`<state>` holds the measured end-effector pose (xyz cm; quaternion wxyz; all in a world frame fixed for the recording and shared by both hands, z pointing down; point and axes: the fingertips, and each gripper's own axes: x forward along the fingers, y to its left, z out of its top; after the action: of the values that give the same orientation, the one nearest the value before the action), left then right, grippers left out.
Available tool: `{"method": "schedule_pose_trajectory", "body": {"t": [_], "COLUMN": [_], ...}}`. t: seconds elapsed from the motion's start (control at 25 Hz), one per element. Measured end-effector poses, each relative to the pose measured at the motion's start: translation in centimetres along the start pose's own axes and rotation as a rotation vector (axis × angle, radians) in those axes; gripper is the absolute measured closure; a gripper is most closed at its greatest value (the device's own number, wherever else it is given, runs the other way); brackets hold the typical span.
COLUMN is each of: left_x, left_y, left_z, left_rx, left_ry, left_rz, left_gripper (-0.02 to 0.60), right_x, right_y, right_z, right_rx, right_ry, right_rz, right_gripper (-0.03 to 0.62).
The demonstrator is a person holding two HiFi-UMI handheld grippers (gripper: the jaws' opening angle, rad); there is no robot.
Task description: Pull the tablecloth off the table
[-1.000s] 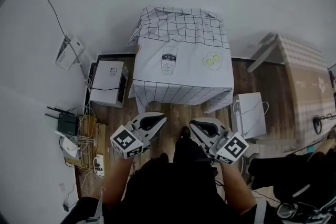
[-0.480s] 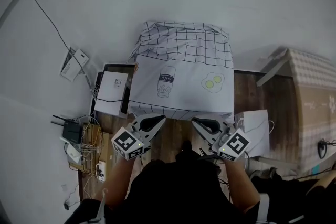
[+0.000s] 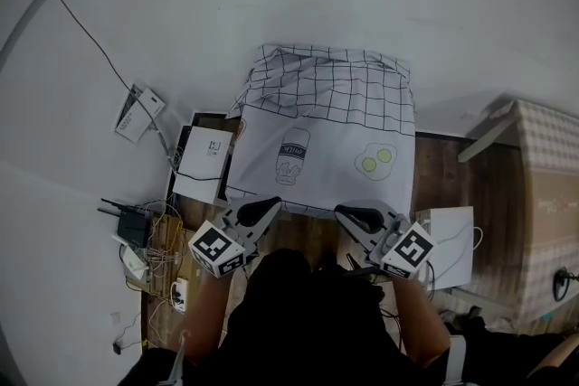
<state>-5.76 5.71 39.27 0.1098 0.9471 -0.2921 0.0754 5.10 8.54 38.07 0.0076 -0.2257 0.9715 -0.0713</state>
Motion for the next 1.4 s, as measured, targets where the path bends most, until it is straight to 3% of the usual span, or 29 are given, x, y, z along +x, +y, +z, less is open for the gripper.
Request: {"method": "schedule_pose_trajectory", "body": {"t": [0.32,0.48,0.84,1.04,1.4], "left_x": [1.1,2.9,4.4,4.6,7.7], "left_y": [4.1,7.9,15.2,19.0,22.8], "left_z": [2.6,3.1,4.8,5.2,3.7], "left_rx": [-0.009,0.031,0.027,0.101,0.140], "left_ry": [-0.044,-0.024,-0.039,-0.030,0.032], "left_rz": [-0.034,-0.072,-0.188,-0.190,-0.202], "left_gripper": [0.574,0.574,0.574,0.574,0.574], "right_x": [4.0,6.9,13.1,15.9,16.4], "right_y": [-3.2,-5.9,-9.5,-11.3,-15.6], "right_z": [-0.5,-0.1,0.0,-0.2,-0.8], "right_rx": [0.005,0.008,0.050,0.037,-0.036], "right_ry": [0.033,0.061,0.135,0.224,0.263], "right_rz": [0.008,-0.022,-0.100,-0.142,-0.210], "right_gripper": [0.571,0.571,0.571,0.571,0.569]}}
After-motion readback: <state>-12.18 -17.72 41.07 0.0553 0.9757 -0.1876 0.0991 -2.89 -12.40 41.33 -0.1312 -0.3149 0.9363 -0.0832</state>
